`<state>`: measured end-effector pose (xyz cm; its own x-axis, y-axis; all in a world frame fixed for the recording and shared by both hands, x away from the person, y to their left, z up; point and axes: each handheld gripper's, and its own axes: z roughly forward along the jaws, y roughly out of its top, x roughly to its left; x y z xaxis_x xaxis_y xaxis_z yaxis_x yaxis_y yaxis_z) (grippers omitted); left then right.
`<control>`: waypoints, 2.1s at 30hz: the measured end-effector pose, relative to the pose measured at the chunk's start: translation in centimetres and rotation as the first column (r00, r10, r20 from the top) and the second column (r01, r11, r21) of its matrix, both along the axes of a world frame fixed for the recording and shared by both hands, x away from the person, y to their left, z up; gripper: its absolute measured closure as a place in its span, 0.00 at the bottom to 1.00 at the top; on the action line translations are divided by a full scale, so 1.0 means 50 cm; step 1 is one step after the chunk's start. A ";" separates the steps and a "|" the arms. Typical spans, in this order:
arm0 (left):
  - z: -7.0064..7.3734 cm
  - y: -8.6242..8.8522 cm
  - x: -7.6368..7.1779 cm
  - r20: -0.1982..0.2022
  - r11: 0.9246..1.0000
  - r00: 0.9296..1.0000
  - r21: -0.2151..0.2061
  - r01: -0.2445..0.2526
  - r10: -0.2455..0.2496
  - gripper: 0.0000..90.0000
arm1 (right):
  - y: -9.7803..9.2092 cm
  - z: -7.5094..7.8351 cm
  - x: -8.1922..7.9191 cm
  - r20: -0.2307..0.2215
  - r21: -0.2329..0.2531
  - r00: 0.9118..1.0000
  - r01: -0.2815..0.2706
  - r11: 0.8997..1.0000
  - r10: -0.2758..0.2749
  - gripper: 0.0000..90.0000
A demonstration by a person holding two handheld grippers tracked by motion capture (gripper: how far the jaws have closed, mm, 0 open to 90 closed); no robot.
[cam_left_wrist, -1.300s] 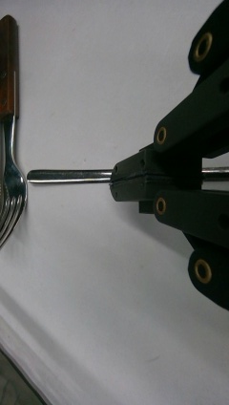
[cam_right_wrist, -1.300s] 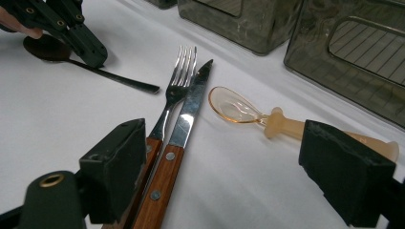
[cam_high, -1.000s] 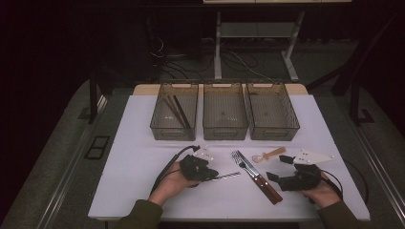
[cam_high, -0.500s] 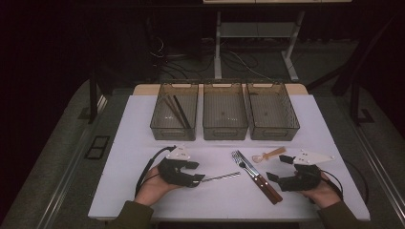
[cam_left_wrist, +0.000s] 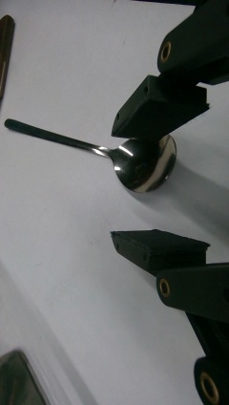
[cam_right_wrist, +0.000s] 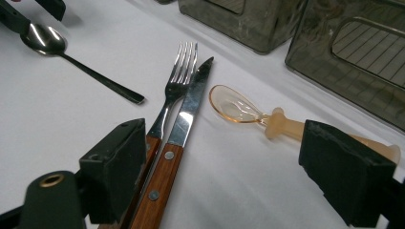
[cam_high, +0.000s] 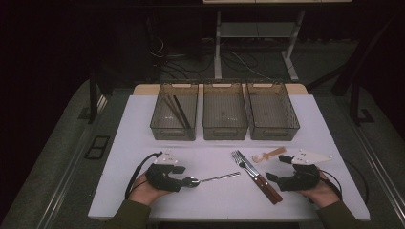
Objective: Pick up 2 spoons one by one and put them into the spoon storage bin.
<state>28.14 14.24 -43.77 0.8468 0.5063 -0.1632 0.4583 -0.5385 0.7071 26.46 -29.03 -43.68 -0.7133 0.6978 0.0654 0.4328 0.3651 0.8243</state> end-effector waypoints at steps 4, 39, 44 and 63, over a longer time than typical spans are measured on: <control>-0.005 -0.014 0.002 -0.001 1.000 1.000 0.020 0.008 -0.008 0.50 | 0.003 -0.003 0.002 -0.001 -0.010 1.000 -0.005 1.000 0.005 0.18; -0.011 -0.041 -0.013 0.034 0.993 0.997 0.097 0.071 -0.074 0.60 | 0.006 -0.003 0.001 0.010 -0.020 1.000 -0.006 1.000 0.007 0.18; -0.010 -0.043 -0.015 0.038 0.992 0.996 0.105 0.076 -0.080 0.65 | 0.006 -0.003 0.001 0.012 -0.023 1.000 -0.007 1.000 0.007 0.18; 0.004 -0.038 -0.017 0.022 0.993 0.995 0.073 0.092 -0.094 0.91 | 0.007 -0.002 0.000 0.013 -0.028 1.000 -0.005 1.000 0.006 0.18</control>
<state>27.31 12.31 -43.56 0.8942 0.4345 -0.1077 0.3864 -0.6276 0.6759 26.47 -28.68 -43.80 -0.7178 0.6953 0.0363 0.4196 0.3904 0.8194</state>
